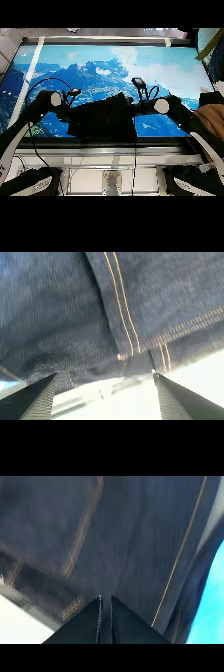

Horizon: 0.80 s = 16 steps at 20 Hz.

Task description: Fold the clothes and pants, and hang the long-sleeved shirts on hangers.

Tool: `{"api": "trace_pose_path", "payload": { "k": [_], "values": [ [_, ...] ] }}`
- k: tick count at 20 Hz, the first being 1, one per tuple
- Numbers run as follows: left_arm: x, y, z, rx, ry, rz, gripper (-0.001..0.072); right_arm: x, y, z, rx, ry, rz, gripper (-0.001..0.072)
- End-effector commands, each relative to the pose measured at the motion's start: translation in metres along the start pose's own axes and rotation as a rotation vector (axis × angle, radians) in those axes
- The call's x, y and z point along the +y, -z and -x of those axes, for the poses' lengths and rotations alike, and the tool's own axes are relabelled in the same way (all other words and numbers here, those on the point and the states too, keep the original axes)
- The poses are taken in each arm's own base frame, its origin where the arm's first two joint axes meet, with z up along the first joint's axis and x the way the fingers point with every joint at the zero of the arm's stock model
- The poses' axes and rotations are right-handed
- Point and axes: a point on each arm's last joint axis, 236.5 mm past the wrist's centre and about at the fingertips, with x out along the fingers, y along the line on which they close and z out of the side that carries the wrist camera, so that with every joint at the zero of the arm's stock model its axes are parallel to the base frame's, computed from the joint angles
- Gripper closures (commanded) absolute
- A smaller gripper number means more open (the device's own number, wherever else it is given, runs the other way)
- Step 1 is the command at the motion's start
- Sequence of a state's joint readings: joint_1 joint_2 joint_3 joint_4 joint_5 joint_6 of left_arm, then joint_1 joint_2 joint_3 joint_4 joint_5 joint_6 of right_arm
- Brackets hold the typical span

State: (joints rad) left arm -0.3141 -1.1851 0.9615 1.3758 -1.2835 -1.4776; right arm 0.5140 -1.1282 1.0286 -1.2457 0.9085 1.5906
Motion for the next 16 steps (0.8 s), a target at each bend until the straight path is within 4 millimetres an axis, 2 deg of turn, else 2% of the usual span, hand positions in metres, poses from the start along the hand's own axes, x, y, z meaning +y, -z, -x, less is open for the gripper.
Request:
{"api": "trace_pose_path", "payload": {
  "k": [1,3,4,5,7,8,10,12,15,16],
  "values": [
    [-0.007,0.002,0.039,-0.081,0.001,0.041,0.0012,-0.019,-0.047,0.036,-0.092,0.154,0.276,0.0632],
    [-0.014,0.003,0.078,-0.213,0.001,0.045,0.0011,-0.06,-0.034,0.043,0.0,0.306,0.341,0.0625],
    [-0.017,0.005,0.098,-0.282,-0.002,0.033,0.0012,-0.077,-0.023,0.04,0.047,0.329,0.311,0.0537],
    [-0.019,0.007,0.117,-0.356,-0.004,0.038,0.0012,-0.099,-0.013,0.036,0.077,0.352,0.234,0.0339],
    [-0.02,0.013,0.148,-0.476,-0.006,0.106,0.0013,-0.144,-0.003,0.03,0.09,0.365,0.056,0.0285],
    [-0.018,0.018,0.162,-0.524,-0.007,0.15,0.0013,-0.164,-0.003,0.03,0.074,0.353,-0.027,0.0223],
    [-0.014,0.028,0.183,-0.607,-0.007,0.241,0.0013,-0.207,-0.008,0.04,-0.007,0.284,-0.279,0.02],
    [-0.008,0.036,0.199,-0.67,-0.01,0.325,0.0013,-0.229,-0.008,0.053,-0.076,0.083,-0.5,0.0205],
    [-0.003,0.041,0.209,-0.712,0.002,0.411,0.0013,-0.215,-0.014,0.093,-0.186,-0.441,-0.616,0.0224],
    [-0.001,0.041,0.209,-0.715,-0.004,0.423,0.0014,-0.218,-0.011,0.098,-0.208,-0.515,-0.642,0.0221]
  ]
}}
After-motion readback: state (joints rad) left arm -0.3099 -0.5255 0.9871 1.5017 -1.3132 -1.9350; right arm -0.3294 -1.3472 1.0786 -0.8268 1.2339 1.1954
